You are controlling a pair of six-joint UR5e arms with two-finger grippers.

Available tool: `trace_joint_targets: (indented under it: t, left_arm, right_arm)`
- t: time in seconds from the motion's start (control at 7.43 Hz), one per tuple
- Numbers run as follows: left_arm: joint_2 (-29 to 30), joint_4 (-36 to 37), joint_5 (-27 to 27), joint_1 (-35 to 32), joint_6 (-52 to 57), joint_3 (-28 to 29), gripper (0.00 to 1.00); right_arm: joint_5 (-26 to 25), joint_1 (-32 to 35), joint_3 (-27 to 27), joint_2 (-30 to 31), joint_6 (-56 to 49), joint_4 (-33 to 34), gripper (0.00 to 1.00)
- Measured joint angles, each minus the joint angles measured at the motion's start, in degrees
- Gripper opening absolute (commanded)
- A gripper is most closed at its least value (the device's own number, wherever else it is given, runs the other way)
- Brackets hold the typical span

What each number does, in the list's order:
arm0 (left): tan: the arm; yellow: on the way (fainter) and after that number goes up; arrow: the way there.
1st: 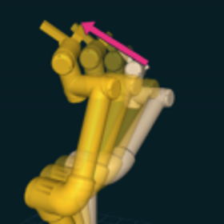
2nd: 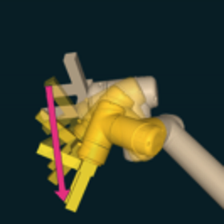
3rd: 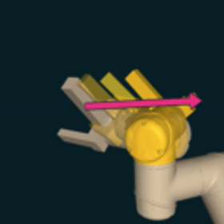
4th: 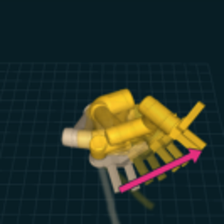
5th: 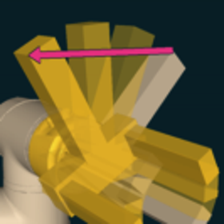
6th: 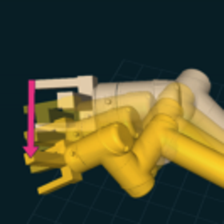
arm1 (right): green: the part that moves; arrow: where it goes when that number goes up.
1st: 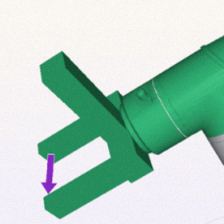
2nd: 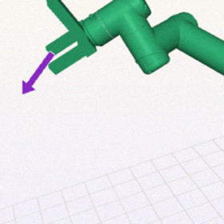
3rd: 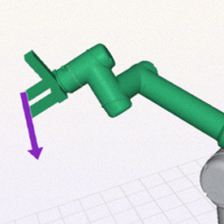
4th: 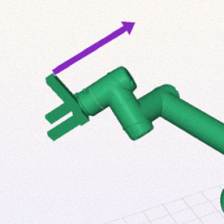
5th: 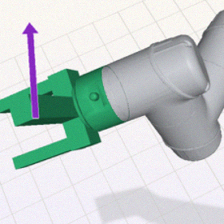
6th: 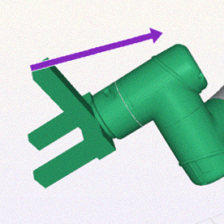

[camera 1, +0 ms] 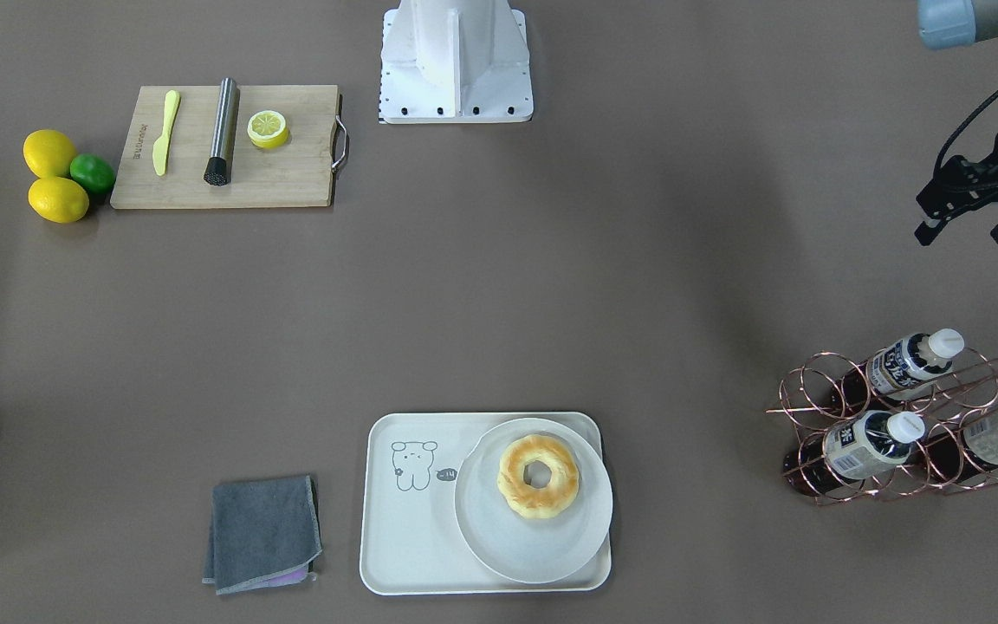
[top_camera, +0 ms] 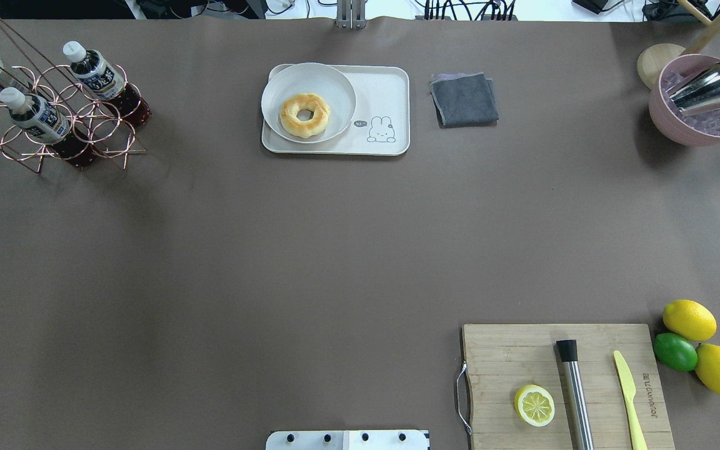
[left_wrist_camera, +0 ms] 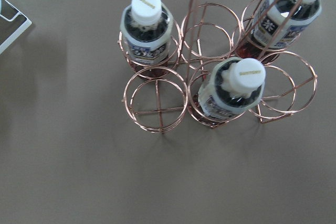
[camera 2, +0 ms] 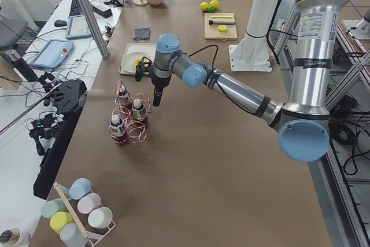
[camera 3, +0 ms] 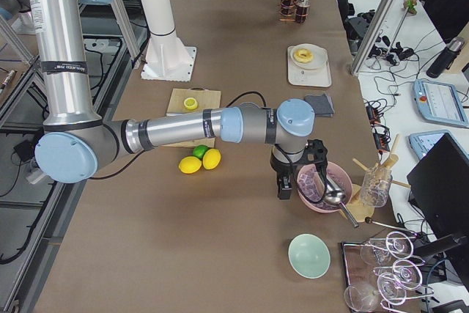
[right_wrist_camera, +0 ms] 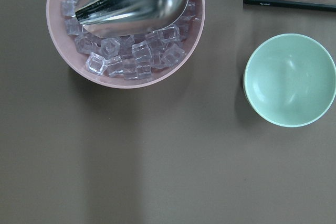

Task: Place tea on tray
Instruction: 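Reach the left gripper into the copper rack and grasp a tea bottle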

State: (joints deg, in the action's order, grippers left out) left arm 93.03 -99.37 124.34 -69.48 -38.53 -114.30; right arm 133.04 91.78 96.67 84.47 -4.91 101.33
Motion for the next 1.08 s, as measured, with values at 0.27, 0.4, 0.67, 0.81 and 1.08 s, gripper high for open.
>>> trace_joint_targets:
  t: [0.27,0.4,0.67,0.81,1.08]
  left_arm:
    - [3.32,0.00,-1.48,1.26,-3.06,3.39,0.98]
    - [4.92,-0.10,-2.86,1.43,-3.34,5.42,0.97]
    - [7.92,-0.25,-4.25,1.55,-3.31,8.58,0.97]
    - [9.00,-0.40,-4.40,1.68,-3.25,9.84,0.96]
    - [9.99,-4.13,-4.52,1.78,-3.22,12.96,0.92]
  right_arm:
    - [0.20,-0.08,-0.03,0.13,-0.01,-0.06,1.00]
    - [0.74,-0.11,-0.05,0.19,0.06,-0.07,1.00]
    - [1.27,-0.11,-0.14,0.18,0.08,-0.07,1.00]
    - [1.32,-0.11,-0.16,0.17,0.07,-0.07,1.00]
    - [1.34,-0.11,-0.16,0.10,0.07,-0.08,1.00]
